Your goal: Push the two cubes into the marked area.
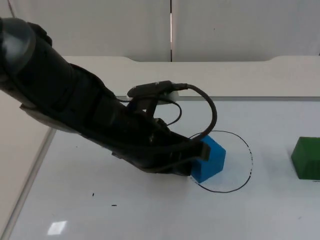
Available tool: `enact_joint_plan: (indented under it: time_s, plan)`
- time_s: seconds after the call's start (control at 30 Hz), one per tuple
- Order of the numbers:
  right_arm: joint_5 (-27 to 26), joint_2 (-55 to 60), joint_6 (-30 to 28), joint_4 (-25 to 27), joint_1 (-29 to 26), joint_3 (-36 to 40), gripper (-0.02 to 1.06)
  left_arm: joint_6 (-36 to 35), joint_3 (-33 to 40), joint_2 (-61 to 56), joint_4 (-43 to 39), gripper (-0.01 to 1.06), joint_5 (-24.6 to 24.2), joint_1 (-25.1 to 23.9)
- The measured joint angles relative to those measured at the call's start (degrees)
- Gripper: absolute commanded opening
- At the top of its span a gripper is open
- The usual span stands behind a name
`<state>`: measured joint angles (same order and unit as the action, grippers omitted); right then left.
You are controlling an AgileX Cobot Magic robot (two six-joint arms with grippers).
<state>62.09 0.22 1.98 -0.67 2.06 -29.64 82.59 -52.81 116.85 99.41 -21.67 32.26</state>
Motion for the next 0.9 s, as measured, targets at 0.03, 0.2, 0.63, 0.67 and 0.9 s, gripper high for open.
enact_joint_plan:
  time_s: [0.03,0.2,0.63,0.67,0.9]
  plan:
    - [0.00,0.00,0.00,0.00,0.00,0.00,1.05,0.00,0.00,0.00,0.00,0.00,0.00,0.00]
    - [0.00,0.00,0.00,0.00,0.00,0.00,1.05,0.74,-0.74,0.00,0.00,0.00,0.25,0.00]
    - [0.00,0.00,0.00,0.00,0.00,0.00,1.05,-0.39,-0.86,-0.75,-2.71,0.00,9.81,0.00]
    - [0.00,0.00,0.00,0.00,0.00,0.00,1.05,-0.92,-0.41,-1.56,-3.79,0.00,10.99,0.03]
    - [0.00,0.00,0.00,0.00,0.00,0.00,1.05,-1.89,5.36,-12.84,-7.15,0.00,20.56,0.03]
